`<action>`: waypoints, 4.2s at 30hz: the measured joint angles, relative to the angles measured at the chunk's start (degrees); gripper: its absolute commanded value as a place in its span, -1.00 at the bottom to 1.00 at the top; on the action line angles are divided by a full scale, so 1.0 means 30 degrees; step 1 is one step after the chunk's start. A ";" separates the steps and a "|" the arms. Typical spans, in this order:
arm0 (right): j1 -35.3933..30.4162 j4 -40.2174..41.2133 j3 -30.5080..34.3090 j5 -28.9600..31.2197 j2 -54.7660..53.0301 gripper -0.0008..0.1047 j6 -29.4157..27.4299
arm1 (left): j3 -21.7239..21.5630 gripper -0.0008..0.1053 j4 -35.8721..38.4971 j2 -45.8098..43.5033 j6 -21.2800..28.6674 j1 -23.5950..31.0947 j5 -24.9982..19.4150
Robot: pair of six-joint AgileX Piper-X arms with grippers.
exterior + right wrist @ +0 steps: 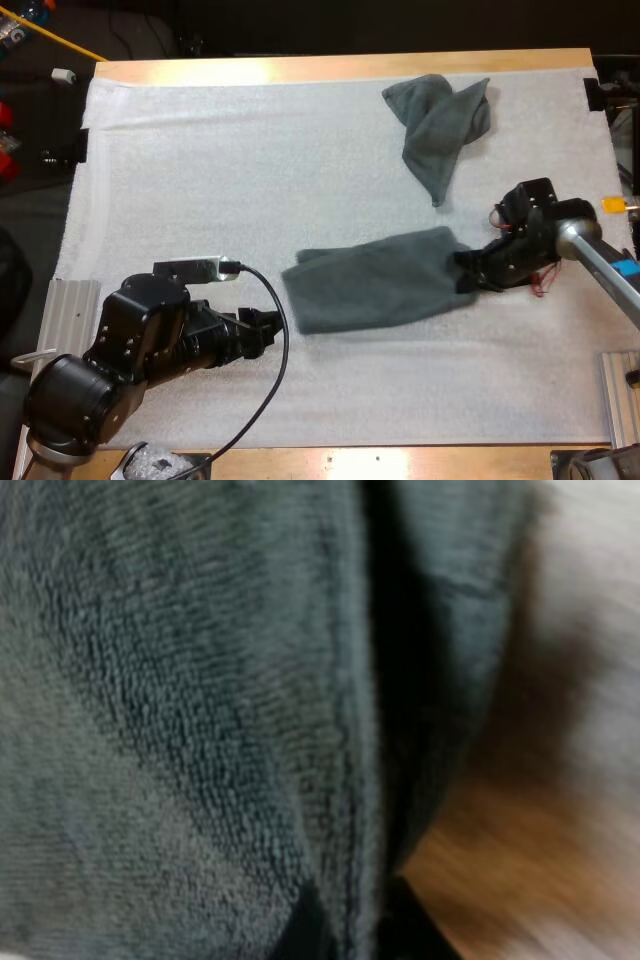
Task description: Pick towel from pile, fold and stack
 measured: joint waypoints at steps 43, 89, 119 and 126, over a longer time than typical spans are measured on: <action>1.0188 -0.5470 0.0024 0.2722 -0.0504 0.55 0.9133 | 0.0000 0.24 0.1019 0.0000 0.1528 0.0000 0.0706; 1.1679 0.4675 0.0024 0.6861 -1.9747 0.49 0.6974 | 0.0000 0.24 0.0454 0.0000 0.2440 0.0000 0.0706; 1.1679 0.5848 0.0024 0.7038 -2.3377 0.49 0.7863 | 0.4388 0.37 -1.4201 1.0730 -0.2804 -0.2944 0.3135; 1.1679 0.6705 0.0024 0.7038 -2.3377 0.49 0.7863 | 0.4388 0.37 -1.6725 1.4671 -0.5278 -0.3135 0.3150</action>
